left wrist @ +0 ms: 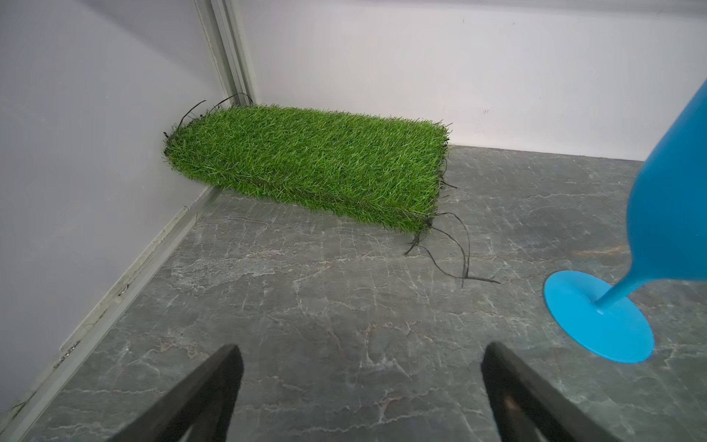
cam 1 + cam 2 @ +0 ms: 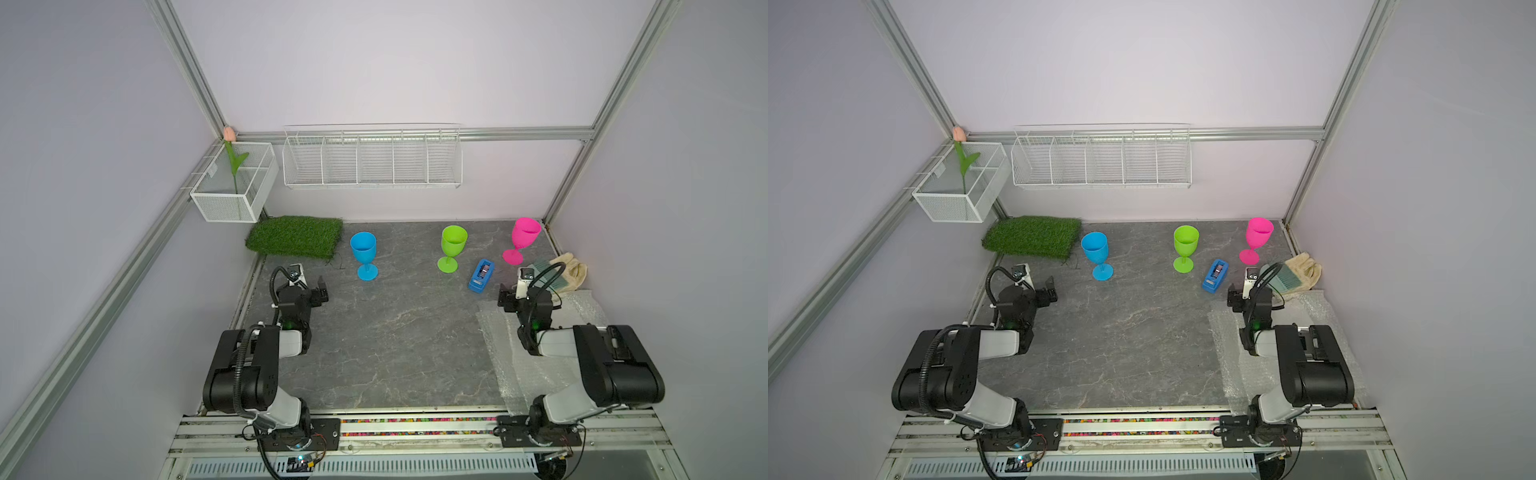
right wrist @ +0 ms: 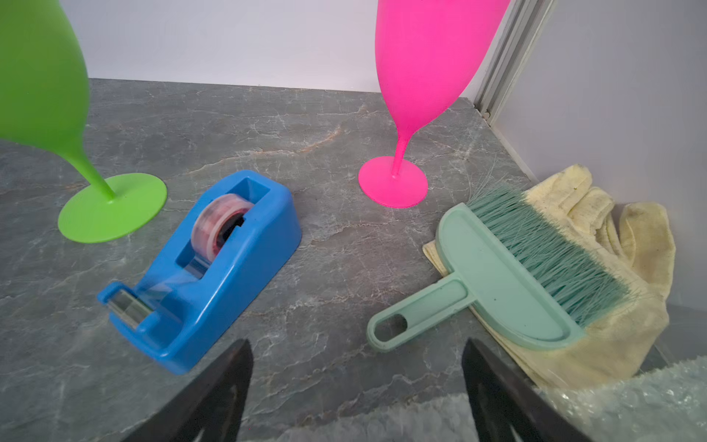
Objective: Wrap wine glasses in bubble wrap
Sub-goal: Pick up the bubble wrap from the bubble wrap.
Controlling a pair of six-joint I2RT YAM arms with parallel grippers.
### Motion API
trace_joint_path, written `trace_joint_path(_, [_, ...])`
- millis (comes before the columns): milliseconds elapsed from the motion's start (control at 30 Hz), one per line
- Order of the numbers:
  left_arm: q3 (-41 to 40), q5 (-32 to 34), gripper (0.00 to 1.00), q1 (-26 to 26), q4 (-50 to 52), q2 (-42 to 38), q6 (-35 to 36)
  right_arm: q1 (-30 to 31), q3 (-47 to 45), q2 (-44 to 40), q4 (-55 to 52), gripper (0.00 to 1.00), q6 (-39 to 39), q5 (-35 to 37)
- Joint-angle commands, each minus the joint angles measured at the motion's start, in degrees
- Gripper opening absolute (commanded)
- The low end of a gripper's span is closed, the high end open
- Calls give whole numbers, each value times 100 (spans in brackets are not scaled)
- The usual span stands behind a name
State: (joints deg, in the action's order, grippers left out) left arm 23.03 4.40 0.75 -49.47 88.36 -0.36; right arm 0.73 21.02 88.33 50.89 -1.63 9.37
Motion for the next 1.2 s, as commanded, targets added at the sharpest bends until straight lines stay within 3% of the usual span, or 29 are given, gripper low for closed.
trace_joint_path(0, [-20,-57,99,-10,-129,29,1,-11,19,-5,144,89,46,14])
trace_joint_path(900, [-33,6,99,-6,-130,9,13,37,79,-131,-20,89,72,250])
trace_joint_path(1067, [29,351,99,7,430,-604,-130,115,1080,-877,-2573,89,194,531])
trace_joint_path(1167, [54,391,100,42,768,-986,-96,115,1736,-1054,-4035,89,648,477])
